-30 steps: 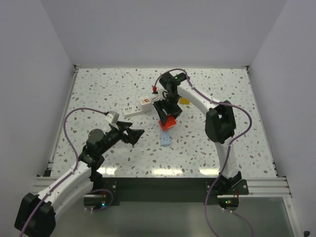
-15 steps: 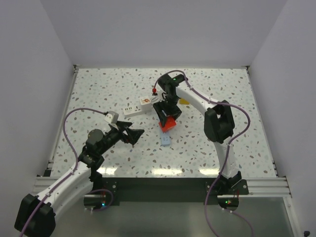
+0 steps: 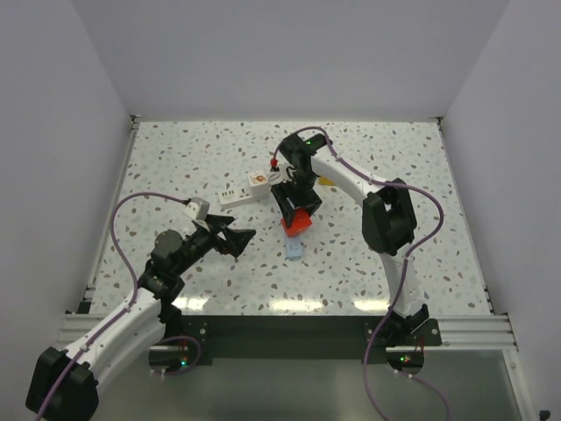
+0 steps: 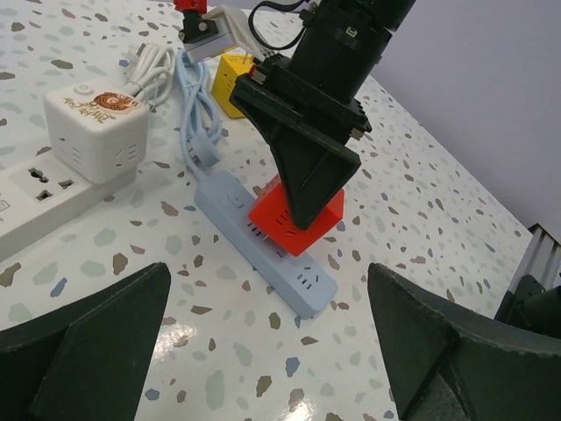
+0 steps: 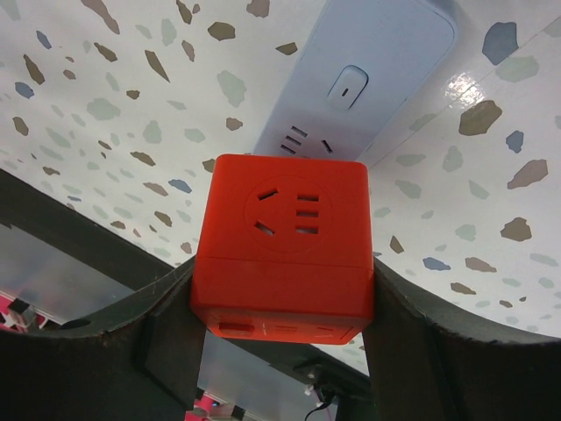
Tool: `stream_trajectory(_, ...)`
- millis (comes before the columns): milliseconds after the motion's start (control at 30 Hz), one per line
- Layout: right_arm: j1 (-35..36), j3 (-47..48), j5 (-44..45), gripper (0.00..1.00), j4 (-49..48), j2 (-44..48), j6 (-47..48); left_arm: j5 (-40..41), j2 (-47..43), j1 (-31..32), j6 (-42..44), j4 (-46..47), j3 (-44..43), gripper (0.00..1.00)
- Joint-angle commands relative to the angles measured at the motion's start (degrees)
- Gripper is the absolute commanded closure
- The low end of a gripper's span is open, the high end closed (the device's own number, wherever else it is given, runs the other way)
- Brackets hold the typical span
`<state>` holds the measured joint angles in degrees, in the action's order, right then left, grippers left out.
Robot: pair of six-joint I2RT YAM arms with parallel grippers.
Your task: Insert the plug
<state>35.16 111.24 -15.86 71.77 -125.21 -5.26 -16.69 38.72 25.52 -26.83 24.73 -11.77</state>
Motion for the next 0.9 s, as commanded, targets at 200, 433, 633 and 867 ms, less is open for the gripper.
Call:
stream_trajectory(200,0.3,-0.6,6.5,1.0,-1.5,0.7,-2.0,0.3,-1.2,-0.4,0.0,1.2,0.0,0.0)
stream_trajectory(433,0.3,1.1,7.8,1.0,-1.2,0.4,-2.3,0.3,-1.4,-0.4,0.0,1.0,0.1,0.0)
stream_trajectory(633,0.2,2.5,8.4,1.0,-1.8,1.1,-2.8,0.4,-1.3,-0.4,-0.1,1.1,0.1,0.0)
stream_trajectory(867,0.3,1.2,5.8,1.0,-4.2,1.9,-4.2,0.4,-1.2,-0.5,0.0,1.2,0.1,0.0)
